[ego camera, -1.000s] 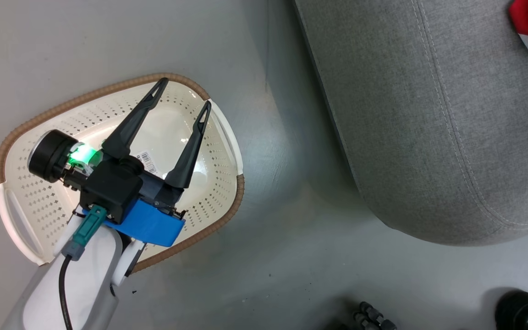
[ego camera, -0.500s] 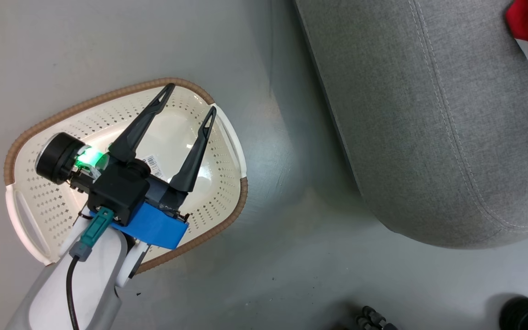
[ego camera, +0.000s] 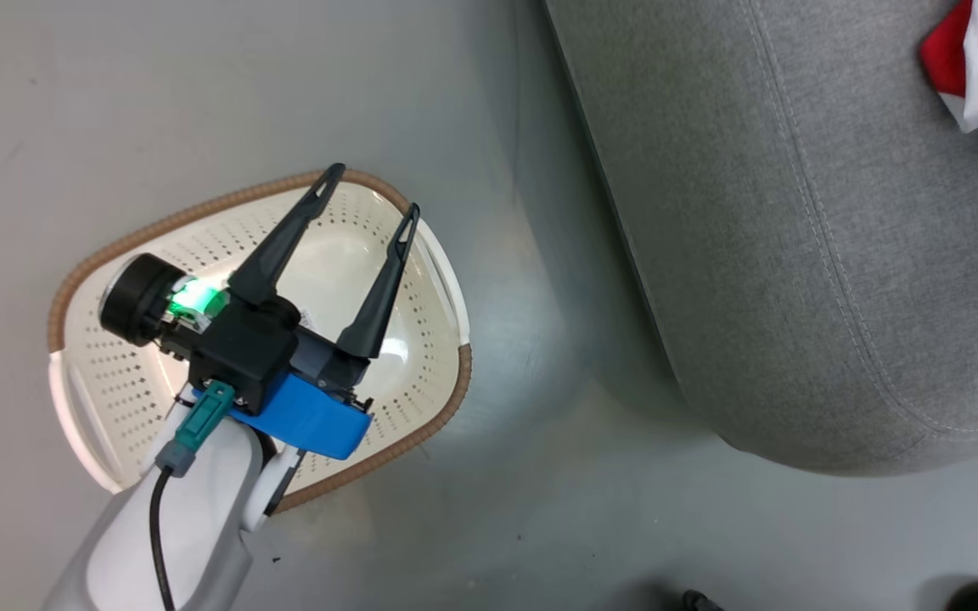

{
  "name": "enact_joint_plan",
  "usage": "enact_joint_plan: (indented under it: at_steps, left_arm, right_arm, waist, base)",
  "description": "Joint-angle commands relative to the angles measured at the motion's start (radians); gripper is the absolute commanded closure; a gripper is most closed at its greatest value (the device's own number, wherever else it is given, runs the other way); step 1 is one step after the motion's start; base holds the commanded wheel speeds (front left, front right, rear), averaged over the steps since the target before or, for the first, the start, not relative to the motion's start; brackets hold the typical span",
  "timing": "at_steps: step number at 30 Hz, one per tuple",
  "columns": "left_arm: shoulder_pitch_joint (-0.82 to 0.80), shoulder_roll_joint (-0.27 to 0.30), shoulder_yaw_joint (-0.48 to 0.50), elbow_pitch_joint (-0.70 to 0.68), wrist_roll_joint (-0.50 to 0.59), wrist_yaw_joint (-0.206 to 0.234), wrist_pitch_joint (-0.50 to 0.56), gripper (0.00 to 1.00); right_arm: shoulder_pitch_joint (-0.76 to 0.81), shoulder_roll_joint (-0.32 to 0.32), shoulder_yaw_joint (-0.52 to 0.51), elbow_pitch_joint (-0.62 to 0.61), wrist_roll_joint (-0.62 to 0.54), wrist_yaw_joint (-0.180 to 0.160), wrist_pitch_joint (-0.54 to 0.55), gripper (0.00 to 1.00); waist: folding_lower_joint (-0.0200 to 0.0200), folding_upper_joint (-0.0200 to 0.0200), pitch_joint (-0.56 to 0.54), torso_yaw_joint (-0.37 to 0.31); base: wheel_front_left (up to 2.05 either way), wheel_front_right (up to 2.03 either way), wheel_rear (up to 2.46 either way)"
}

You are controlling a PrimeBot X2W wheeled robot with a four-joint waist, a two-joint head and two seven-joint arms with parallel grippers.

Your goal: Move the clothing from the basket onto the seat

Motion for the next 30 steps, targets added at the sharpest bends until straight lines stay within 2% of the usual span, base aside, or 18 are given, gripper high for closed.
enact_joint_plan:
  at_steps: [1,8,15,26,30]
  left_arm:
    - [0.002,-0.010,-0.005,0.010,-0.008,0.003,-0.009,0.00]
    - [0.038,-0.074,-0.002,0.057,-0.025,-0.005,-0.016,0.00]
    - [0.128,-0.133,0.043,0.077,-0.032,-0.011,-0.016,0.00]
    - [0.273,-0.206,0.134,0.117,-0.034,-0.029,-0.016,0.00]
    - [0.336,-0.227,0.172,0.139,-0.032,-0.035,-0.016,0.00]
  right_arm:
    - [0.026,-0.003,0.007,-0.011,-0.005,0.000,-0.005,0.00]
    - [0.161,0.002,0.015,-0.075,0.004,0.000,-0.005,0.00]
    - [0.317,0.009,0.040,-0.144,0.007,0.000,0.010,0.00]
    - [0.528,0.040,0.070,-0.320,0.036,0.000,0.071,0.00]
    - [0.646,0.082,0.074,-0.423,0.050,0.000,0.100,0.00]
  waist:
    - [0.0000,-0.0001,-0.029,0.012]
    - [0.0000,-0.0001,-0.141,0.054]
    - [0.0000,-0.0001,-0.284,0.087]
    - [0.0000,-0.0001,-0.478,0.141]
    - [0.0000,-0.0001,-0.560,0.179]
  base:
    - [0.00,0.00,0.00]
    - [0.00,0.00,0.00]
    - [0.00,0.00,0.00]
    - [0.00,0.00,0.00]
    - [0.00,0.00,0.00]
